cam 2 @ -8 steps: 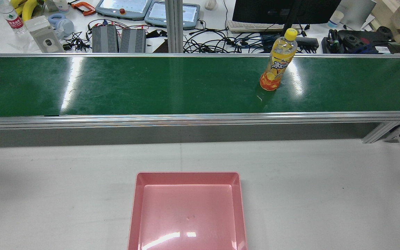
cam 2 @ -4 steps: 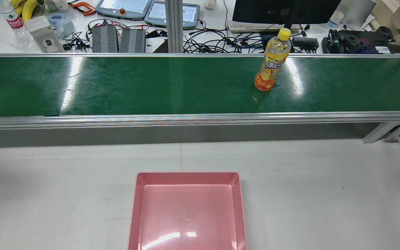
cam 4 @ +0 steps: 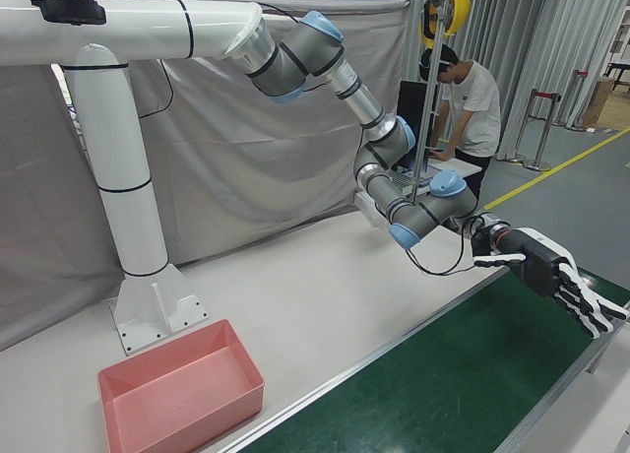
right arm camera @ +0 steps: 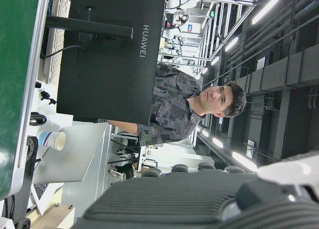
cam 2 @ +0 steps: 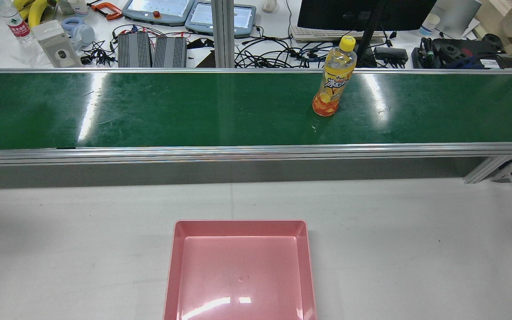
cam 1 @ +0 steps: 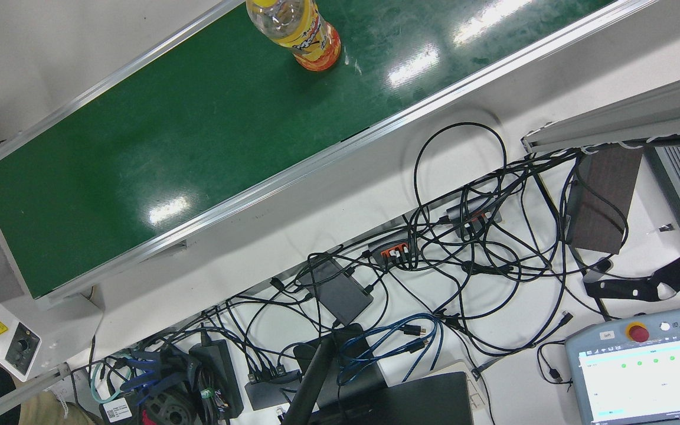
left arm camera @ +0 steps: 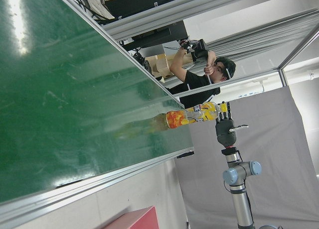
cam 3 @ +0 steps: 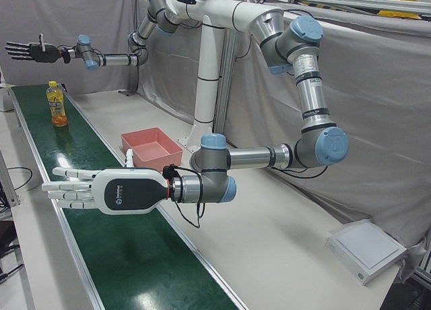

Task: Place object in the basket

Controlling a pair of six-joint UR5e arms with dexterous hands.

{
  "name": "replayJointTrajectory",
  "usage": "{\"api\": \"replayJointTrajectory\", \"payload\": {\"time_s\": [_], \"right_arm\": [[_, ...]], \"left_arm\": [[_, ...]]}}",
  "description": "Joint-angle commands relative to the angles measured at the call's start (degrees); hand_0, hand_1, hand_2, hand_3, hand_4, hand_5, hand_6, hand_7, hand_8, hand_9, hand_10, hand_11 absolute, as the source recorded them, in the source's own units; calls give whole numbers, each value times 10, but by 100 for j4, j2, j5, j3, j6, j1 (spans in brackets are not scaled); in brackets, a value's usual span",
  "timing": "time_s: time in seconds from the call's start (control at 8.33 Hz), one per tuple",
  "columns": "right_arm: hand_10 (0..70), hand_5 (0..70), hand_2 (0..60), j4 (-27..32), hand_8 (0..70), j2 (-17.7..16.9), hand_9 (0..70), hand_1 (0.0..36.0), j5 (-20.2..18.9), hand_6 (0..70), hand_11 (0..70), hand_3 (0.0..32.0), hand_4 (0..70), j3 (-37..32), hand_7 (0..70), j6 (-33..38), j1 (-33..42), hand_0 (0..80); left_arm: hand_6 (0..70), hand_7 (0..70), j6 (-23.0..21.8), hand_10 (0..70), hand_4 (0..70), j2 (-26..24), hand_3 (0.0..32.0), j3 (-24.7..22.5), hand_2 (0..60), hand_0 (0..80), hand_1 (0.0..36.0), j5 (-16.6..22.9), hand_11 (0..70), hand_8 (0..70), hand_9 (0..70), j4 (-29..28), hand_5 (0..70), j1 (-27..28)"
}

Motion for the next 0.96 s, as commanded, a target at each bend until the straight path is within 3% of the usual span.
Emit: {"api": "replayJointTrajectory", "payload": {"time_s": [0.0, 0.84], "right_arm": [[0, 0, 0, 0, 0, 0, 0, 0, 3, 0, 0, 0, 0, 0, 0, 0, 0, 0], [0, 0, 0, 0, 0, 0, 0, 0, 3, 0, 0, 0, 0, 0, 0, 0, 0, 0]], "left_arm": [[0, 0, 31, 65, 169, -264, 0, 88, 0, 523, 56, 1, 106, 44, 84, 176, 84, 405], [0, 0, 49, 67, 162, -389, 0, 203, 0, 517, 54, 1, 108, 45, 86, 220, 82, 493]]}}
